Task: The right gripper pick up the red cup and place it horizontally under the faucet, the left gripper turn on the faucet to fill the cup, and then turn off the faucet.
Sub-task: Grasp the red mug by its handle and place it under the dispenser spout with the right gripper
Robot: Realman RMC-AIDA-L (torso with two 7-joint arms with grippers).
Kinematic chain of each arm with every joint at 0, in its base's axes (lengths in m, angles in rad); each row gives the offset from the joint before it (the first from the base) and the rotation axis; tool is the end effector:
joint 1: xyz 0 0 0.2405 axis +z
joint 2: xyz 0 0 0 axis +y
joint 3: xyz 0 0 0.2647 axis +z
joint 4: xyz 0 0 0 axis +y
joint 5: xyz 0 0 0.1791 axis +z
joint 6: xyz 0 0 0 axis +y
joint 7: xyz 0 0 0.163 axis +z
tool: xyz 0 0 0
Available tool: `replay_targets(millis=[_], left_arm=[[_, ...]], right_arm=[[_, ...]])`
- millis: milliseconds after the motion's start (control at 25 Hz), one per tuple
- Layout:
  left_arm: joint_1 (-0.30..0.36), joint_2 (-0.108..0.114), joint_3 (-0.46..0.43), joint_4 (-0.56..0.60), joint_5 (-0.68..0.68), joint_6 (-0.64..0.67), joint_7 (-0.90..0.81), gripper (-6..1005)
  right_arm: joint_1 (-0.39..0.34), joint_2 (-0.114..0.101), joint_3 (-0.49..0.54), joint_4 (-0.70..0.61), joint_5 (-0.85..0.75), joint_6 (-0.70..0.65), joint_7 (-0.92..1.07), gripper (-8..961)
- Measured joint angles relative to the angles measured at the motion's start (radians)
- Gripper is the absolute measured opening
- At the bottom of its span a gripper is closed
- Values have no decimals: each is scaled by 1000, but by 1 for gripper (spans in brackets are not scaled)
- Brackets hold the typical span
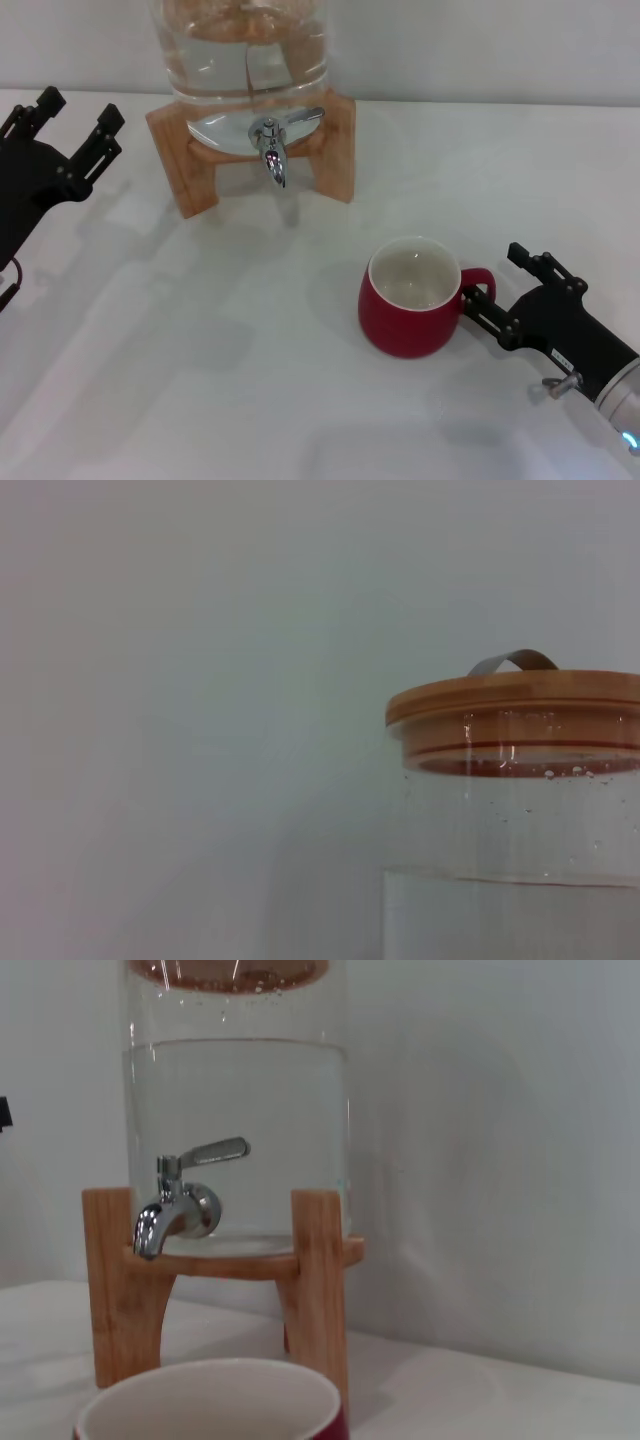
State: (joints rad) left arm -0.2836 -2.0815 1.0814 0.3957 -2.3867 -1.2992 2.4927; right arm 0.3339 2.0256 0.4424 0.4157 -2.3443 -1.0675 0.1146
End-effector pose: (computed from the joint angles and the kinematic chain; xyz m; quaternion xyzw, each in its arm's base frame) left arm -0.2932 0.3141 0.0278 -0.7481 -0.1867 -0.3920 0.5017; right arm 0.2778 0.2826 -0.0809 -0.8285 0.2049 0.2876 0.4346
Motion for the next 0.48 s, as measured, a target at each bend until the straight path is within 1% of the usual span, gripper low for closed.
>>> replay_targets(millis=[480], left_arm=[[0,-2,0,0,0,0,0,762]], right_arm=[[10,2,9,0,6,30,-1,740]])
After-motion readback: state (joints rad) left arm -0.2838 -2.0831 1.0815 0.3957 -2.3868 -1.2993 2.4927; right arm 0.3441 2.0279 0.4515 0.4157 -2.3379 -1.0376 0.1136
